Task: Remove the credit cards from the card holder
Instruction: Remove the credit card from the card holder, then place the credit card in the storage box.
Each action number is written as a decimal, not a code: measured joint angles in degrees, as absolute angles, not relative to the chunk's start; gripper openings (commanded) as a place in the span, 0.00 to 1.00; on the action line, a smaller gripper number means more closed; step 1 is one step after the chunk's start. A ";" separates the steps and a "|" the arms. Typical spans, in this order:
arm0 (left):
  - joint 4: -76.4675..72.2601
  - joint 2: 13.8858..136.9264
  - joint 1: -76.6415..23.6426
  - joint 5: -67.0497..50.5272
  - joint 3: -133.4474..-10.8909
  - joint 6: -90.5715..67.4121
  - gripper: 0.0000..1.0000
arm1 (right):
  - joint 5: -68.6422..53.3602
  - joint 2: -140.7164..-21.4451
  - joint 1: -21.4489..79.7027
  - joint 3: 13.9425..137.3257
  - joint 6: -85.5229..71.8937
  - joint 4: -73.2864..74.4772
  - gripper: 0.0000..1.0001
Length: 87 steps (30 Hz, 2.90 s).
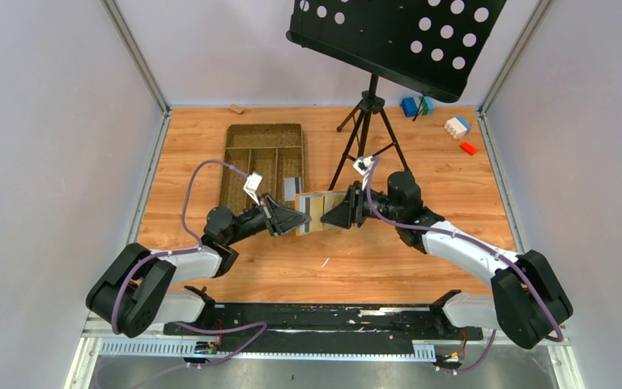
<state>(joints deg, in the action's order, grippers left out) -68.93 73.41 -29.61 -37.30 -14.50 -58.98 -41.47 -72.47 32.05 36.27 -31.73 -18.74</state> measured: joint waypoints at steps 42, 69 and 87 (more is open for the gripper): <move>-76.88 72.79 -29.98 -39.24 -13.65 -63.61 0.09 | -44.99 -68.82 31.70 30.81 -39.44 -32.42 0.00; -23.40 40.53 -27.53 -12.93 -14.90 -41.95 0.00 | -39.00 -69.82 29.54 32.29 -37.34 -24.62 0.00; 9.21 6.33 -27.53 17.93 -23.99 -30.41 0.00 | -25.98 -97.93 39.86 57.95 -38.11 -16.25 0.00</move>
